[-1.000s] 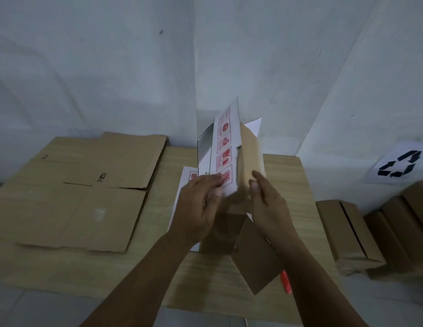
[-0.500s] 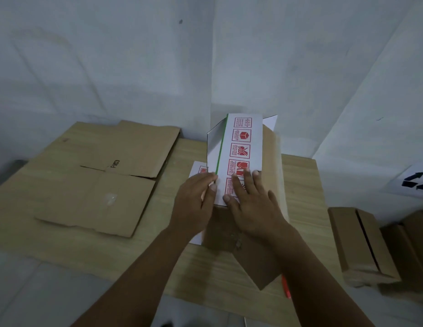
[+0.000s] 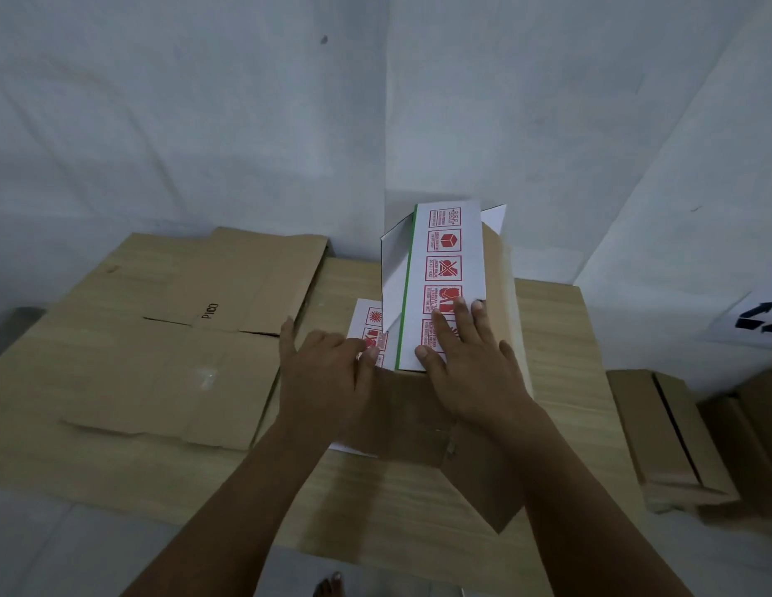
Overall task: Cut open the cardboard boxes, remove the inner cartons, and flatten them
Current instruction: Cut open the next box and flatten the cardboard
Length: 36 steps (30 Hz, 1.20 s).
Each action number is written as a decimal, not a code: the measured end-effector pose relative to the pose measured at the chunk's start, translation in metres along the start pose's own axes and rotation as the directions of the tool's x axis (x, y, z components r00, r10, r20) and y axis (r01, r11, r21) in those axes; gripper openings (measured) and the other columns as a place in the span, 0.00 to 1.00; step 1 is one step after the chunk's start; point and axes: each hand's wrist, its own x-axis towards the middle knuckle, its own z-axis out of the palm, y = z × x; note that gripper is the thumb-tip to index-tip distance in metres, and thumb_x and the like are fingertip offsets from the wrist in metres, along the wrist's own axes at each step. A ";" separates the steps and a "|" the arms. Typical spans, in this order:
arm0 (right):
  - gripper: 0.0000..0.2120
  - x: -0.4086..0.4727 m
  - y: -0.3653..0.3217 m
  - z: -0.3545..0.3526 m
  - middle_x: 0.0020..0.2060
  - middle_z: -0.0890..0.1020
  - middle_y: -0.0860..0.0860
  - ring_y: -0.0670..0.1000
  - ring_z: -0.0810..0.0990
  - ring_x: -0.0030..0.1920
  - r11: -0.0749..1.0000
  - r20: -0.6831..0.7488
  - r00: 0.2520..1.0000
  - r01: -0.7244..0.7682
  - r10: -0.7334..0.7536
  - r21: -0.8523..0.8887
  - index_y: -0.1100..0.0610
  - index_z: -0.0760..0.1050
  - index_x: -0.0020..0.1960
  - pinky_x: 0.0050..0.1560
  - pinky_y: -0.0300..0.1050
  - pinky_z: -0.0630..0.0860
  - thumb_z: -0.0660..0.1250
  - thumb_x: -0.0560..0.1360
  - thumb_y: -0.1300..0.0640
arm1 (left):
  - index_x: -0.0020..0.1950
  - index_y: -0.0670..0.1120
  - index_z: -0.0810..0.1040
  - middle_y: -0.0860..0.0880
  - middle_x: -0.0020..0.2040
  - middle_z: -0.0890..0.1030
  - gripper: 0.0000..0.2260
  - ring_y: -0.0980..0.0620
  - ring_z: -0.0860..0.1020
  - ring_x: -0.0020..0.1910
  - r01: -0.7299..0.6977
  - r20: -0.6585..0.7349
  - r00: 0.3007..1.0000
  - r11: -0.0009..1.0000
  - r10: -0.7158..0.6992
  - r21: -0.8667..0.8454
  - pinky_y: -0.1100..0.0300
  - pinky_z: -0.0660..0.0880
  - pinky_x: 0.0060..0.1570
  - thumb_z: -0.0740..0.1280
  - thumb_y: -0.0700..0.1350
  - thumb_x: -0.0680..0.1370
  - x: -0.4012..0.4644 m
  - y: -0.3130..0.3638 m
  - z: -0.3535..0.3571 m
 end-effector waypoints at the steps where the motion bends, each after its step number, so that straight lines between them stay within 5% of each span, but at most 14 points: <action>1: 0.34 0.002 -0.004 0.001 0.80 0.36 0.46 0.53 0.31 0.78 1.000 -0.008 1.000 -0.010 0.010 0.000 0.45 0.40 0.81 0.77 0.67 0.45 0.45 0.80 0.34 | 0.50 0.52 0.85 0.54 0.39 0.84 0.18 0.54 0.82 0.42 0.029 0.007 1.000 1.000 -0.029 -0.001 0.42 0.56 0.74 0.58 0.58 0.81 -0.003 0.000 -0.005; 4: 0.35 0.003 -0.011 0.007 0.80 0.35 0.46 0.54 0.30 0.78 1.000 -0.038 0.999 -0.024 0.024 -0.005 0.45 0.40 0.81 0.77 0.67 0.45 0.45 0.80 0.33 | 0.57 0.51 0.83 0.54 0.42 0.86 0.15 0.56 0.83 0.39 0.086 0.137 0.987 0.996 -0.082 -0.020 0.50 0.64 0.69 0.61 0.56 0.80 -0.001 0.007 -0.024; 7: 0.37 0.000 -0.015 0.012 0.79 0.33 0.46 0.54 0.29 0.77 1.000 -0.035 0.999 -0.025 0.024 -0.011 0.46 0.38 0.81 0.78 0.65 0.46 0.41 0.78 0.30 | 0.64 0.50 0.80 0.51 0.55 0.85 0.16 0.52 0.83 0.46 0.077 0.166 0.985 0.986 -0.051 -0.151 0.56 0.75 0.55 0.63 0.55 0.81 0.019 0.011 -0.033; 9: 0.40 -0.006 -0.018 0.014 0.78 0.32 0.46 0.54 0.28 0.77 1.000 -0.030 0.999 -0.027 0.027 -0.002 0.46 0.36 0.81 0.78 0.63 0.45 0.35 0.75 0.27 | 0.70 0.50 0.75 0.50 0.64 0.81 0.20 0.51 0.81 0.57 0.090 0.188 0.981 0.963 -0.042 -0.256 0.56 0.76 0.58 0.62 0.56 0.81 0.043 0.015 -0.028; 12: 0.45 -0.014 -0.019 0.016 0.77 0.28 0.45 0.53 0.24 0.75 1.000 -0.020 0.999 -0.030 0.030 -0.008 0.45 0.33 0.80 0.79 0.61 0.43 0.26 0.67 0.27 | 0.75 0.51 0.68 0.51 0.72 0.73 0.23 0.49 0.73 0.69 0.074 0.276 0.961 0.931 0.029 -0.357 0.50 0.72 0.67 0.58 0.58 0.82 0.082 0.026 -0.010; 15: 0.45 -0.022 -0.019 0.020 0.75 0.26 0.44 0.52 0.22 0.73 1.000 -0.026 0.999 -0.018 0.018 0.004 0.44 0.32 0.80 0.79 0.59 0.41 0.26 0.66 0.26 | 0.74 0.49 0.65 0.50 0.72 0.71 0.24 0.48 0.71 0.70 0.036 0.341 0.933 0.911 0.117 -0.410 0.51 0.73 0.64 0.57 0.60 0.83 0.117 0.034 0.009; 19: 0.41 -0.036 -0.020 0.023 0.73 0.25 0.41 0.50 0.21 0.73 1.000 -0.055 0.998 0.012 -0.011 0.025 0.43 0.34 0.79 0.74 0.53 0.35 0.31 0.71 0.27 | 0.82 0.48 0.47 0.43 0.82 0.50 0.36 0.39 0.44 0.80 0.118 0.533 0.845 0.956 0.045 -0.267 0.39 0.48 0.77 0.49 0.68 0.80 0.160 0.028 0.043; 22: 0.37 -0.040 -0.021 0.019 0.72 0.25 0.39 0.48 0.20 0.72 1.000 -0.053 0.999 0.003 -0.002 0.021 0.41 0.33 0.79 0.71 0.51 0.32 0.37 0.75 0.28 | 0.82 0.50 0.41 0.42 0.82 0.41 0.41 0.39 0.35 0.79 0.151 0.565 0.825 0.971 -0.019 -0.188 0.39 0.38 0.75 0.42 0.73 0.77 0.185 0.021 0.058; 28: 0.33 -0.048 -0.017 0.007 0.72 0.23 0.38 0.44 0.18 0.71 0.997 -0.008 1.000 0.028 -0.028 0.074 0.38 0.31 0.76 0.74 0.50 0.34 0.42 0.78 0.31 | 0.82 0.53 0.41 0.44 0.81 0.35 0.45 0.41 0.33 0.78 0.154 0.609 0.793 0.974 -0.019 -0.169 0.38 0.36 0.74 0.37 0.76 0.70 0.223 0.011 0.074; 32: 0.32 -0.050 -0.014 0.006 0.71 0.22 0.37 0.43 0.17 0.70 0.997 -0.015 1.000 0.028 -0.027 0.078 0.38 0.29 0.75 0.70 0.48 0.29 0.44 0.79 0.32 | 0.82 0.53 0.41 0.45 0.81 0.34 0.40 0.42 0.35 0.79 0.125 0.643 0.765 0.971 0.037 -0.205 0.37 0.39 0.76 0.40 0.73 0.75 0.235 0.011 0.079; 36: 0.31 -0.045 -0.008 0.005 0.73 0.24 0.38 0.43 0.18 0.71 0.997 -0.058 0.998 0.035 -0.031 0.067 0.37 0.31 0.75 0.65 0.45 0.25 0.43 0.79 0.32 | 0.82 0.51 0.43 0.46 0.82 0.39 0.35 0.42 0.37 0.80 0.117 0.583 0.807 0.945 0.089 -0.307 0.37 0.43 0.76 0.46 0.67 0.80 0.210 0.024 0.059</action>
